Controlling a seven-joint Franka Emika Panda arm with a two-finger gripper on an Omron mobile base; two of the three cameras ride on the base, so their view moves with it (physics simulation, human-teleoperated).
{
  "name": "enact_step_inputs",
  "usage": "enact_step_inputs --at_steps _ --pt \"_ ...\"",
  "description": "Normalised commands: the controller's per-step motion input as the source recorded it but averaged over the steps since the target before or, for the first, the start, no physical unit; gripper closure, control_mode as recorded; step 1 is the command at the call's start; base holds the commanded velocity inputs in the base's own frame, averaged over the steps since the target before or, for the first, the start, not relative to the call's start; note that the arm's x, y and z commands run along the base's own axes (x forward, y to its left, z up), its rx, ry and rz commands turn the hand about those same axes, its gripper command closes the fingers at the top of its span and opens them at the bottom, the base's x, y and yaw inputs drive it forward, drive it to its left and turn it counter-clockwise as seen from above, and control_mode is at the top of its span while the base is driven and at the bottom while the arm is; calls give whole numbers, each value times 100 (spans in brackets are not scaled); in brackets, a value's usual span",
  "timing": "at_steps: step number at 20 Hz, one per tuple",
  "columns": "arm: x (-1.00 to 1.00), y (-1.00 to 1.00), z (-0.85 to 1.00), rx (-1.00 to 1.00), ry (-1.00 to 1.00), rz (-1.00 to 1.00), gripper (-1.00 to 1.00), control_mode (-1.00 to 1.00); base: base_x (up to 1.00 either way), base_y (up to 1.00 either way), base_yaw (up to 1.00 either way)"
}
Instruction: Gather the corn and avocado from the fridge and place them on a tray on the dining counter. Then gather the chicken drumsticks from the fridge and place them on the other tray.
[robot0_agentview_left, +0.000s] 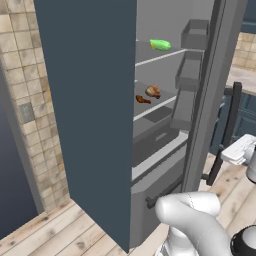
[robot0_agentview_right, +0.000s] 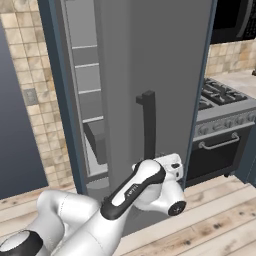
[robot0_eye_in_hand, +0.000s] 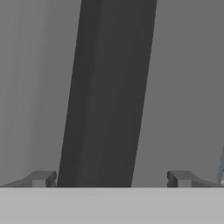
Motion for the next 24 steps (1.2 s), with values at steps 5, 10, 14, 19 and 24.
enact_step_inputs --at_steps 5,10,14,19,24 --pt "-12 -18 -14 0 -1 0 -100 -100 0 0 0" --pt "-95 3 4 0 -13 -4 -100 -100 0 0 0" --pt "-100 39 29 -2 -16 -7 -100 -100 0 0 0" --pt "-50 89 63 -13 -14 -11 -100 -100 0 0 0" --pt "-15 97 100 -22 -16 -8 -100 -100 0 0 0"
